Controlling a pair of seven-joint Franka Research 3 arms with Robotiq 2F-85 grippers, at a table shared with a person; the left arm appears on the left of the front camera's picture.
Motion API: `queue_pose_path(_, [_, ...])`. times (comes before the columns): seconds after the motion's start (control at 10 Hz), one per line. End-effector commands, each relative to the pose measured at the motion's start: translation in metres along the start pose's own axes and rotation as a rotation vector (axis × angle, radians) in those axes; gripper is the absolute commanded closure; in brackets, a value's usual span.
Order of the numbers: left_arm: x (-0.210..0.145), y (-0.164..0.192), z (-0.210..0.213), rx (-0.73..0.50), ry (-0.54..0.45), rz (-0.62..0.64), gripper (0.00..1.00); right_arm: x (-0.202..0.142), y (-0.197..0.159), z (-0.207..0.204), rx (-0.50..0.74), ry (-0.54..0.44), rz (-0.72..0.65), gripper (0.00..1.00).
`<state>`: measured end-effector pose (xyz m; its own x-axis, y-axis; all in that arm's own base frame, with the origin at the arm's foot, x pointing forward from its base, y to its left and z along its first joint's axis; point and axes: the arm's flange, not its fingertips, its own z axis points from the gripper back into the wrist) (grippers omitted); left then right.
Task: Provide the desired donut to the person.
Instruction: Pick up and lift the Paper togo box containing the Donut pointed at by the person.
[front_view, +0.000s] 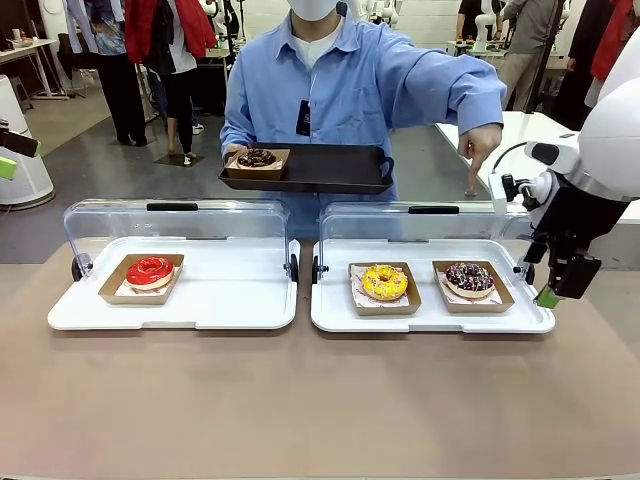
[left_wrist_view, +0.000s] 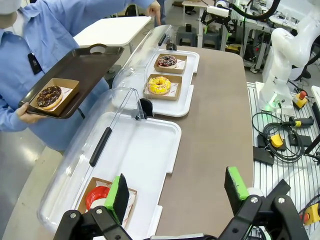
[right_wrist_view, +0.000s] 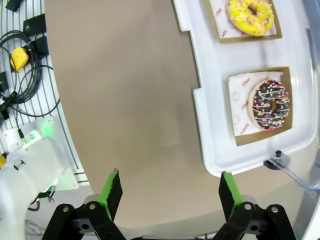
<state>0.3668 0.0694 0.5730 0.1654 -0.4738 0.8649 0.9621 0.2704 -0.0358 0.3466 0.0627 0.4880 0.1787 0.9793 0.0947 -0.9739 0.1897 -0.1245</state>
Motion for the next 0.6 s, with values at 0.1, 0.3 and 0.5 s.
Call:
queue_pose_path(0.1, [0.0,0.0,0.001,-0.005,-0.013,-0.007,0.0,0.0,0.004,0.003,-0.005,0.0,0.0,0.0])
queue_pose_path(0.3, [0.0,0.0,0.001,-0.005,-0.013,-0.007,0.0,-0.01,-0.001,0.0,-0.031,-0.016,0.105,0.0])
queue_pose_path(0.5, [0.0,0.0,0.001,-0.005,-0.013,-0.007,0.0,-0.015,-0.02,-0.023,-0.025,0.003,0.192,0.0])
